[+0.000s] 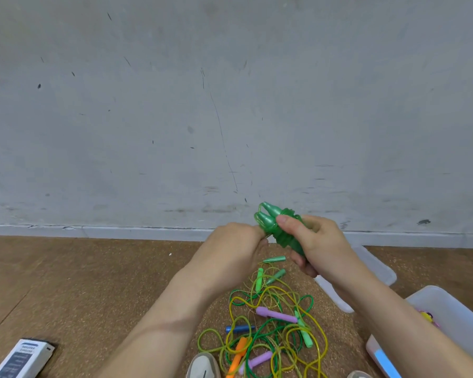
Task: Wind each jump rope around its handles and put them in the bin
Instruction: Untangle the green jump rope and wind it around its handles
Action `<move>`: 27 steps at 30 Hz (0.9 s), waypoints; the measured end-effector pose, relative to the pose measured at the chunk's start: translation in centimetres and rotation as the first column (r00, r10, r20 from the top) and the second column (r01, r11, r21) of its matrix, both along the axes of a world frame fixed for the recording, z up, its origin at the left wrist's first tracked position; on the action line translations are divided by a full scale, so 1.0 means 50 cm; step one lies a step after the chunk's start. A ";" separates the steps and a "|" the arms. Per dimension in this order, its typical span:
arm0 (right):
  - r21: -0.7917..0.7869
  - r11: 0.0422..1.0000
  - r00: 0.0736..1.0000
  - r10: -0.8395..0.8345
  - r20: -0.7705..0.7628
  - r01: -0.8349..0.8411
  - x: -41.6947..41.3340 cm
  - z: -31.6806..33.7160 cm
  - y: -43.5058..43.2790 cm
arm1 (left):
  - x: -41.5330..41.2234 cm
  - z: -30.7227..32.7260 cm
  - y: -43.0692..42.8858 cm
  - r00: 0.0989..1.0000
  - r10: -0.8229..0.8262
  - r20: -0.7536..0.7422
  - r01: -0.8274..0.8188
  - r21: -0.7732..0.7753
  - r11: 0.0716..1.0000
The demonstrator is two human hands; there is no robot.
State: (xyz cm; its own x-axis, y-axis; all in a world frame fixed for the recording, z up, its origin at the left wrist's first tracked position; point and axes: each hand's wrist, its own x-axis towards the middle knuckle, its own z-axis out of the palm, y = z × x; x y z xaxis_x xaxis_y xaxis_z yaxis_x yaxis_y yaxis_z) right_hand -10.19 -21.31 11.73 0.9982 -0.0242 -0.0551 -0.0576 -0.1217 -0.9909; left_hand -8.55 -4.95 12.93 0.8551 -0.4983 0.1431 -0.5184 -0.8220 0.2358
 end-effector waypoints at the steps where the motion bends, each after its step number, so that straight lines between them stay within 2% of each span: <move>1: 0.005 1.000 1.000 -0.002 0.012 0.002 0.001 0.001 -0.003 | -0.004 0.003 0.000 0.999 0.001 0.052 -0.001 0.018 1.000; 4: 0.024 1.000 0.999 -0.018 0.046 0.017 0.005 0.004 -0.013 | -0.012 0.010 0.001 0.975 -0.022 0.222 0.022 0.003 1.000; 7: 0.032 0.999 0.999 -0.021 0.047 0.019 0.004 0.006 -0.018 | -0.015 0.006 0.000 0.938 -0.047 0.342 0.126 -0.212 0.969; 9: 0.061 0.998 0.999 -0.011 0.039 0.009 0.003 0.007 -0.017 | -0.019 0.001 -0.005 0.972 0.054 0.230 0.061 -0.467 0.882; 11: 0.092 0.996 1.000 0.003 0.029 -0.005 0.002 0.007 -0.016 | -0.017 0.002 -0.010 0.991 0.130 -0.016 -0.103 -0.712 0.695; 13: 0.106 0.994 0.999 0.021 0.032 -0.024 0.001 0.008 -0.014 | -0.015 0.010 -0.014 0.966 0.050 -0.254 -0.245 -0.832 0.498; 15: 0.130 0.991 0.998 0.026 0.049 -0.032 -0.001 0.008 -0.009 | -0.013 0.017 -0.012 0.926 -0.103 -0.364 -0.307 -0.882 0.358; 16: 0.139 0.990 0.998 0.025 0.059 -0.033 -0.002 0.008 -0.007 | -0.012 0.019 -0.009 0.909 -0.160 -0.385 -0.320 -0.891 0.323; 18: 0.151 0.988 0.997 0.021 0.075 -0.032 -0.002 0.008 -0.002 | -0.009 0.021 -0.001 0.892 -0.222 -0.393 -0.314 -0.893 0.321; 22: 0.157 0.987 0.996 0.014 0.087 -0.028 0.000 0.000 0.007 | -0.007 0.029 0.014 0.861 -0.303 -0.408 -0.283 -0.880 0.382; 27: 0.181 0.983 0.995 0.002 0.101 -0.021 -0.003 -0.004 0.013 | -0.010 0.044 0.024 0.854 -0.276 -0.441 -0.289 -0.843 0.454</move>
